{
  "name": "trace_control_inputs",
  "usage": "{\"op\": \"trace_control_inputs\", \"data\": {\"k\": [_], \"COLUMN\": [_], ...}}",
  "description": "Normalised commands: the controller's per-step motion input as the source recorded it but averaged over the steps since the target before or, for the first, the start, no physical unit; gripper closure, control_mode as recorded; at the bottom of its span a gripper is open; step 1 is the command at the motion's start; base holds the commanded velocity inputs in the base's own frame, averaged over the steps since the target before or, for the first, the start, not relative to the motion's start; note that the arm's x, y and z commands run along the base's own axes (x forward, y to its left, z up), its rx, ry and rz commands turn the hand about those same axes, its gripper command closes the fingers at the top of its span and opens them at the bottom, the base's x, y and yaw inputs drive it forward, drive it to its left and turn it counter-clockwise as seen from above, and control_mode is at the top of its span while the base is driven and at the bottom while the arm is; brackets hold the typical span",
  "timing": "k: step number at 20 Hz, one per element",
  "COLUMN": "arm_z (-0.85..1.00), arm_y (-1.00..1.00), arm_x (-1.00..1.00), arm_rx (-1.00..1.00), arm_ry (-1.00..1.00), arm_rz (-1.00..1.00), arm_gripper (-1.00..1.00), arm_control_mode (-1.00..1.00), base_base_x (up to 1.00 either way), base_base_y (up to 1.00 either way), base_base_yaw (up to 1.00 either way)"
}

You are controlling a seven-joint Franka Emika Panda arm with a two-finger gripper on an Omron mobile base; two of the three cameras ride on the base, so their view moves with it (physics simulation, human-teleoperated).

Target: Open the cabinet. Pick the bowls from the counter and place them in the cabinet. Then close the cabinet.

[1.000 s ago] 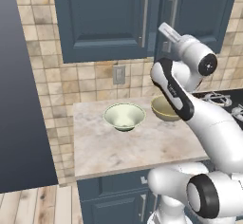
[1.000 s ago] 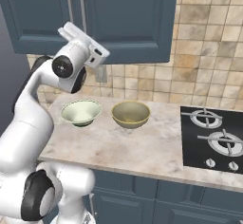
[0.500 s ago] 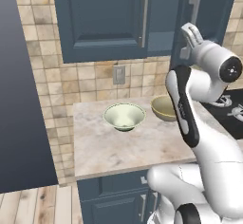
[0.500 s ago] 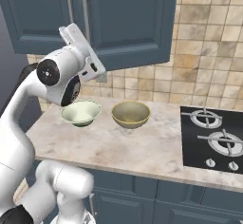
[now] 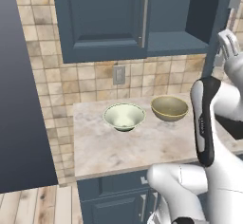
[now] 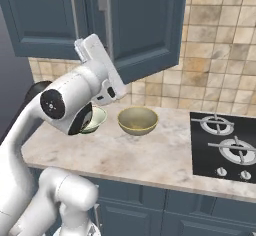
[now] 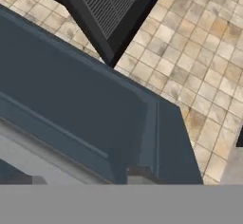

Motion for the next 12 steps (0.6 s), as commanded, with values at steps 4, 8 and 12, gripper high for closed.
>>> {"op": "trace_control_inputs", "data": {"k": [4,8,12], "arm_z": [-0.10,-0.09,0.00], "arm_y": [-1.00,-1.00,-0.92], "arm_x": [-0.78,-0.86,-0.81], "arm_rx": [0.42,0.38,0.17], "arm_ry": [0.60,0.52,0.14], "arm_rz": [-0.05,-0.06,0.01], "arm_gripper": [1.00,1.00,1.00], "arm_control_mode": [-1.00,-1.00,-1.00], "base_base_x": [0.00,0.00,0.00], "base_base_y": [0.00,0.00,0.00], "base_base_yaw": [0.00,0.00,0.00]}}
